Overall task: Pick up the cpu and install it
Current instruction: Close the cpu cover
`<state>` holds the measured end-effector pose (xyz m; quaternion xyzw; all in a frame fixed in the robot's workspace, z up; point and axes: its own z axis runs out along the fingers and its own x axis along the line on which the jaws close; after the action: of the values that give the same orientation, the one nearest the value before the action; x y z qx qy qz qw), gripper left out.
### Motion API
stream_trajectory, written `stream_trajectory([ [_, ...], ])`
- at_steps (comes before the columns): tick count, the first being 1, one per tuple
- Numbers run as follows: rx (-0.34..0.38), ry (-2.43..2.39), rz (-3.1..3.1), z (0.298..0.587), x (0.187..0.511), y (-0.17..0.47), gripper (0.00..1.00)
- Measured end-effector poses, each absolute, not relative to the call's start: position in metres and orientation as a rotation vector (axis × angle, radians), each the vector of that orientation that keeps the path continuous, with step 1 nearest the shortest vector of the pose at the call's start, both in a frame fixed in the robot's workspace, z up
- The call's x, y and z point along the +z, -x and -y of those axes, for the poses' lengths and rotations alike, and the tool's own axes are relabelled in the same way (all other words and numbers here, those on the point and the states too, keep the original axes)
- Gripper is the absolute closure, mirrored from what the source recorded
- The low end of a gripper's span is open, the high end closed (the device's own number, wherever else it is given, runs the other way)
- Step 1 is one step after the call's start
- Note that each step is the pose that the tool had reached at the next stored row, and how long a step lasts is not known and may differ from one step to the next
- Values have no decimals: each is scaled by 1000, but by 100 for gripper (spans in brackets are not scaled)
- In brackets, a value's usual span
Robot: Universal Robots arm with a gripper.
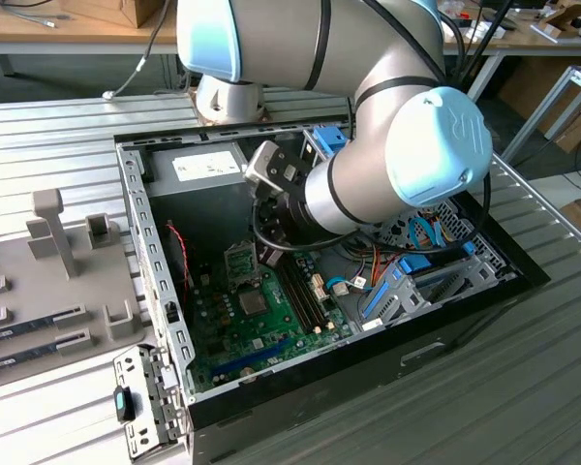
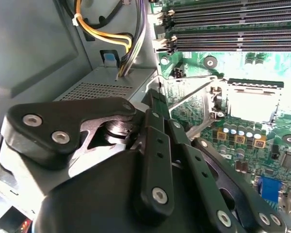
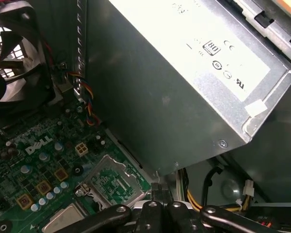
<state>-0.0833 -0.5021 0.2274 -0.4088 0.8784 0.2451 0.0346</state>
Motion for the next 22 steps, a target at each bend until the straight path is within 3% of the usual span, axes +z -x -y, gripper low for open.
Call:
stream_trajectory([
  [22, 715, 1281, -2718, 504, 239, 83, 89],
])
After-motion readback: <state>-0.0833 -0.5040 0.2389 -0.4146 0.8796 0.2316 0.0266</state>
